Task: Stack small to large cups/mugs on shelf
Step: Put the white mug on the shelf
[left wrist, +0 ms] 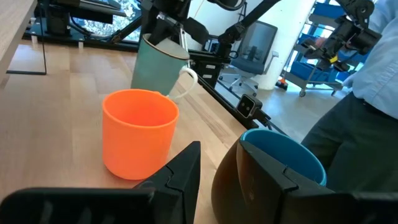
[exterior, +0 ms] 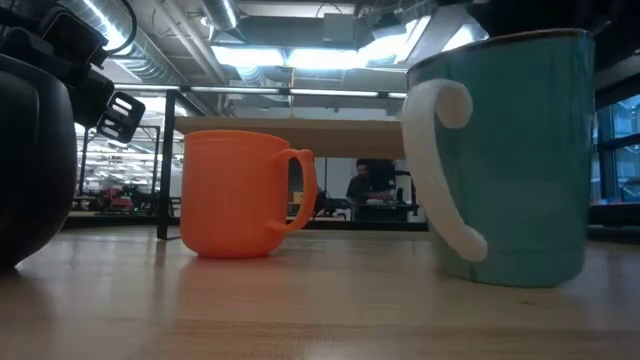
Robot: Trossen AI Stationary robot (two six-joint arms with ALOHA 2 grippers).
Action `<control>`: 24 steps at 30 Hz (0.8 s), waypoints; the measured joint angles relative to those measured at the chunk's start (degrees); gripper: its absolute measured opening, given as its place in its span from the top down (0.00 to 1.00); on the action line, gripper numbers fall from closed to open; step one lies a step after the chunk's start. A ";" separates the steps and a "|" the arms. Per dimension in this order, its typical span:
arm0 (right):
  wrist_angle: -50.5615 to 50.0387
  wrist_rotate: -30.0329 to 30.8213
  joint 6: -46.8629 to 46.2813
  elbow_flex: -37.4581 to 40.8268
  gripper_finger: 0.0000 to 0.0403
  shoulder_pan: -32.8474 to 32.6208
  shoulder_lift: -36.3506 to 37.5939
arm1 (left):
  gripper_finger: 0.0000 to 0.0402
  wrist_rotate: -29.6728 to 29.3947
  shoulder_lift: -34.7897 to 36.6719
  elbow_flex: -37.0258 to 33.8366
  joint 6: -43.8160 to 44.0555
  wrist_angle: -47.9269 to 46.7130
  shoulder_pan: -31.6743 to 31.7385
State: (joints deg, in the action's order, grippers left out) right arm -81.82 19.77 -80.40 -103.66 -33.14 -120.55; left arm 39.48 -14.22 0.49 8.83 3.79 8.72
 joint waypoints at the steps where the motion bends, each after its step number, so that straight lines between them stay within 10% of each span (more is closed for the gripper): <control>1: 0.00 -0.15 1.36 0.00 0.89 0.38 0.00 | 0.75 -0.01 -0.02 0.00 -0.01 -0.01 0.01; 24: 9.43 4.92 17.75 6.05 0.85 7.86 0.52 | 0.75 -0.01 0.00 0.00 -0.01 0.00 0.02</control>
State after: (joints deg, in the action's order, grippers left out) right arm -72.40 24.69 -62.65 -97.60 -25.28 -120.03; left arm 39.47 -14.22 0.49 8.82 3.79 8.73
